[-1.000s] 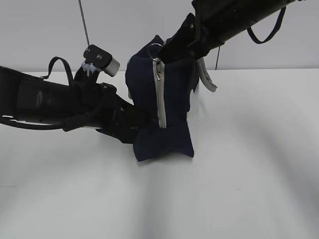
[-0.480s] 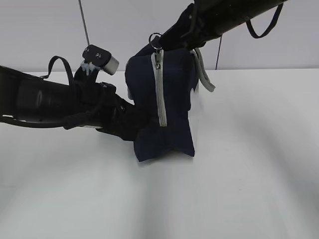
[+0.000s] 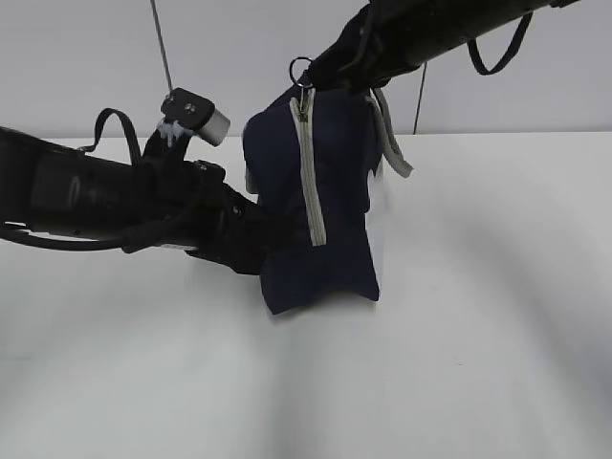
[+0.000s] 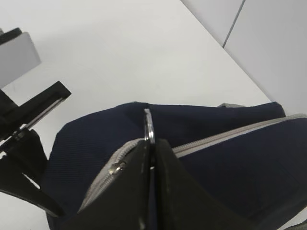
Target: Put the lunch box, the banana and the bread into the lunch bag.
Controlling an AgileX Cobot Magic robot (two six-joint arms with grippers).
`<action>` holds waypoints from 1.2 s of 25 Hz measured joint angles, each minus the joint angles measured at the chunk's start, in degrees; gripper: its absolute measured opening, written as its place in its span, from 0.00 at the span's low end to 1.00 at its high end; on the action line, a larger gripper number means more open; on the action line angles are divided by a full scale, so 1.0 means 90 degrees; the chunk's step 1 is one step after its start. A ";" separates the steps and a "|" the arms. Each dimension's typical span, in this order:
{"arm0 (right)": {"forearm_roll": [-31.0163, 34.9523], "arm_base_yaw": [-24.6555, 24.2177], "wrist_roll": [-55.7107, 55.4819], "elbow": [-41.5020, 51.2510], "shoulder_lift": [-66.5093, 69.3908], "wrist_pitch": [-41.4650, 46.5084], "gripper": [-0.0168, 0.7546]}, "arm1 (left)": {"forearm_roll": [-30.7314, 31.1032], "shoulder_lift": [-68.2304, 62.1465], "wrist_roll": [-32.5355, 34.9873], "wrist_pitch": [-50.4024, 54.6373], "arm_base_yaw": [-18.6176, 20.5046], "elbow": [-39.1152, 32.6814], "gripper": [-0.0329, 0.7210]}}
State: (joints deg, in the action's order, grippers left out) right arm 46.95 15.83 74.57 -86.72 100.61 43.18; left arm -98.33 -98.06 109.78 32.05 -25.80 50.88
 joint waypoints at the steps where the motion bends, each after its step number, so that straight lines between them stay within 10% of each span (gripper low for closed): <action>1: 0.0000 0.0000 0.0000 0.0000 0.0030 -0.0036 0.00 | 0.0092 0.0000 -0.0087 0.0008 0.0000 0.0000 0.06; 24: 0.0000 0.0025 -0.0012 0.0000 0.0214 -0.0592 0.00 | 0.0992 0.0000 -0.1291 0.0460 0.0012 0.0045 0.07; 30: -0.0084 0.0025 -0.0012 -0.0052 0.0214 -0.0291 0.00 | 0.1006 0.0000 -0.2918 0.1027 0.0360 0.0045 0.58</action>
State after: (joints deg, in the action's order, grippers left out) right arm 46.19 16.05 74.46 -87.18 102.54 40.56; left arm -89.28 -98.06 83.52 41.30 -22.55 51.29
